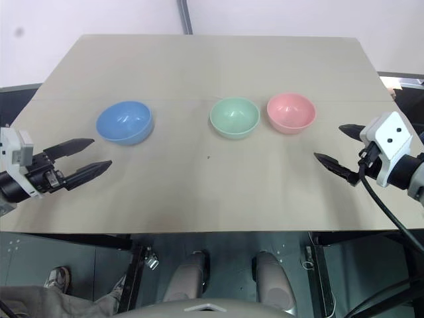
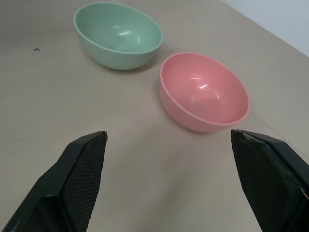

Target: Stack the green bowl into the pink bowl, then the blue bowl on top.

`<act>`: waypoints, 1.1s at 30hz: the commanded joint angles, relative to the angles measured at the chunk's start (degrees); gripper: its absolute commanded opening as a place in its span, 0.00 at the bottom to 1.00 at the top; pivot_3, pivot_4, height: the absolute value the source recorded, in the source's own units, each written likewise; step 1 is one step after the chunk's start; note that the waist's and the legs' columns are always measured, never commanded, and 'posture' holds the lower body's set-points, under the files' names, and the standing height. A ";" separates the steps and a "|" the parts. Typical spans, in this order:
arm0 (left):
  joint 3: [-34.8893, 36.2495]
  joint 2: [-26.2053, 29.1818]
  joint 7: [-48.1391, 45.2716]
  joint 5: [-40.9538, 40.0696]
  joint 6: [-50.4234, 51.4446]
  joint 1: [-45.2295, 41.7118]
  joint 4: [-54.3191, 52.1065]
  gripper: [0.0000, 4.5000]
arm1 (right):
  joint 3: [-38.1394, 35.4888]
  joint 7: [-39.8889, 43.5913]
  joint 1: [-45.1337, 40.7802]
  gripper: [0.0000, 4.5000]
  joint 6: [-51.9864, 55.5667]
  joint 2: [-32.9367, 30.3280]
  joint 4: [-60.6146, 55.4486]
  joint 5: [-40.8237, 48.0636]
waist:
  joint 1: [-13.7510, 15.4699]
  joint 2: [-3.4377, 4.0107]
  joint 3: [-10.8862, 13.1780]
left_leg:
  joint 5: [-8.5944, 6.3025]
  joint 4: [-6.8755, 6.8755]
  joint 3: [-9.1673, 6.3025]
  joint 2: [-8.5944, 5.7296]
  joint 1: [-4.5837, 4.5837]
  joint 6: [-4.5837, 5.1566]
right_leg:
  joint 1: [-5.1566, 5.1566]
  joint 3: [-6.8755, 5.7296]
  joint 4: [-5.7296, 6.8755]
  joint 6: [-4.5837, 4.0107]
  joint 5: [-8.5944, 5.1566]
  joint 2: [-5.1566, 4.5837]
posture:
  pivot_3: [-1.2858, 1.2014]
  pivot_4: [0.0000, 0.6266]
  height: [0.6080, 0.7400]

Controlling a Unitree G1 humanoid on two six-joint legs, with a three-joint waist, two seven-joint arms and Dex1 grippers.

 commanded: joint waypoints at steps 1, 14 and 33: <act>1.57 1.13 -1.11 -1.47 0.98 -0.55 -1.10 1.00 | -0.65 -0.67 -2.03 0.99 -0.10 -1.20 -0.94 0.51 | -0.01 0.00 0.00 | 0.00 0.00 0.00 0.00 0.00 0.00 | 0.00 0.00 0.00 0.00 0.00 0.00 | 0.52 0.24 1.00; -3.82 -0.64 -1.81 -8.03 7.16 -6.70 -11.23 1.00 | 21.63 -4.54 -20.96 0.99 -2.75 2.68 10.49 -9.65 | -0.29 0.03 0.02 | 0.00 0.04 0.01 0.02 -0.01 0.00 | -0.05 0.01 0.04 -0.02 0.03 0.02 | 0.52 0.24 1.00; -5.70 -1.26 -0.34 -8.22 7.15 -1.43 -24.18 1.00 | 39.42 5.21 -46.08 0.18 -22.72 13.34 57.37 -28.04 | -0.17 0.08 0.10 | 0.00 -0.06 0.02 -0.01 -0.18 -0.01 | -0.24 0.03 0.06 -0.06 0.05 0.01 | 0.52 0.24 1.00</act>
